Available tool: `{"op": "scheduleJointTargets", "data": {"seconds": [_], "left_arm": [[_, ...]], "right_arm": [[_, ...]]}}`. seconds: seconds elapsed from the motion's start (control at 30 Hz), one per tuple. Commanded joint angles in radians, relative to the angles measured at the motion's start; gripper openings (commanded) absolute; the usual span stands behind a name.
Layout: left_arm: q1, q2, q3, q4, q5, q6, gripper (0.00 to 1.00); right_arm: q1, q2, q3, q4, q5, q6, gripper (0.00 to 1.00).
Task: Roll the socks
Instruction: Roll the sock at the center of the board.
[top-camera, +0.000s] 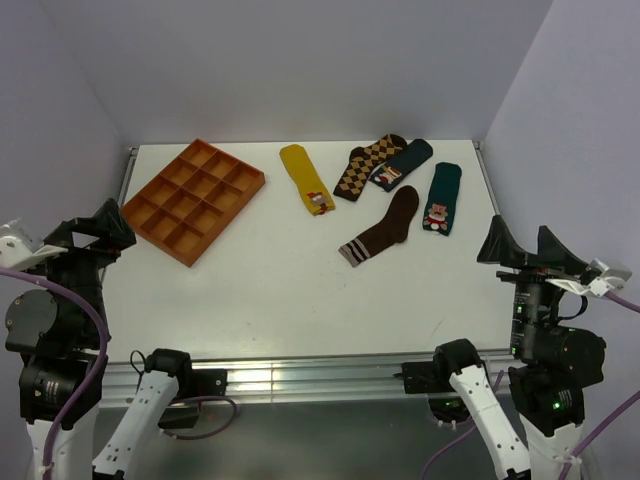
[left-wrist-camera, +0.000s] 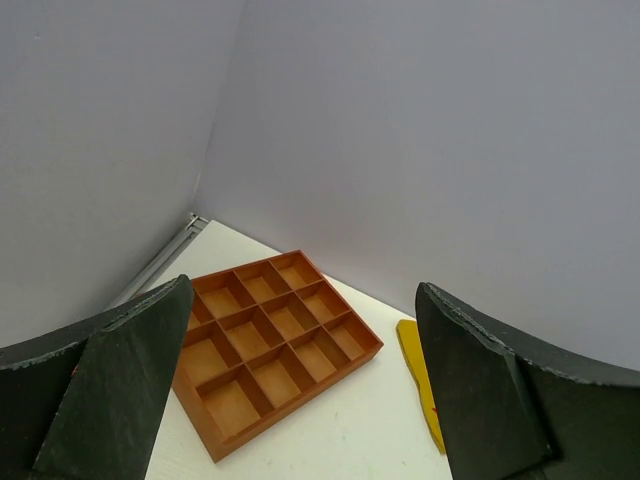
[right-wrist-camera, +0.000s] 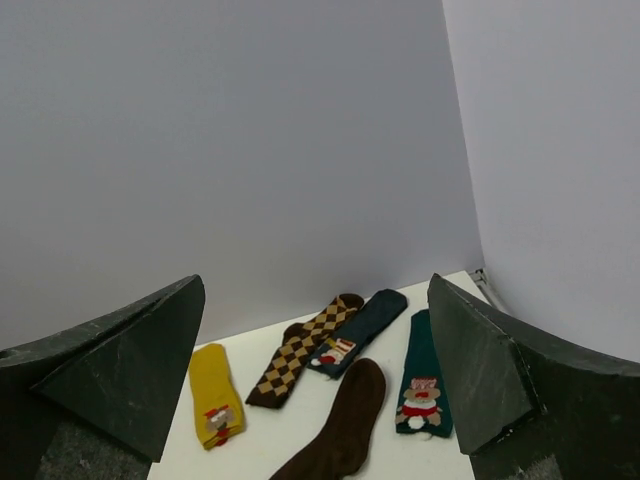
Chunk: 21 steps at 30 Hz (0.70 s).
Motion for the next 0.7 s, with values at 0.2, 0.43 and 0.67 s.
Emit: {"op": "scheduleJointTargets", "data": {"seconds": [0.2, 0.43, 0.67], "left_arm": [[-0.003, 0.01, -0.03, 0.011, 0.043, -0.005, 0.99], [-0.003, 0.088, -0.071, -0.001, 0.161, -0.061, 0.99], [-0.008, 0.169, -0.146, -0.004, 0.273, -0.064, 0.99]], "right_arm": [[0.01, 0.015, -0.029, 0.017, 0.0, 0.061, 1.0], [0.01, 0.187, 0.034, -0.069, -0.049, 0.191, 1.0], [0.01, 0.486, 0.12, -0.216, -0.128, 0.277, 1.0]]}}
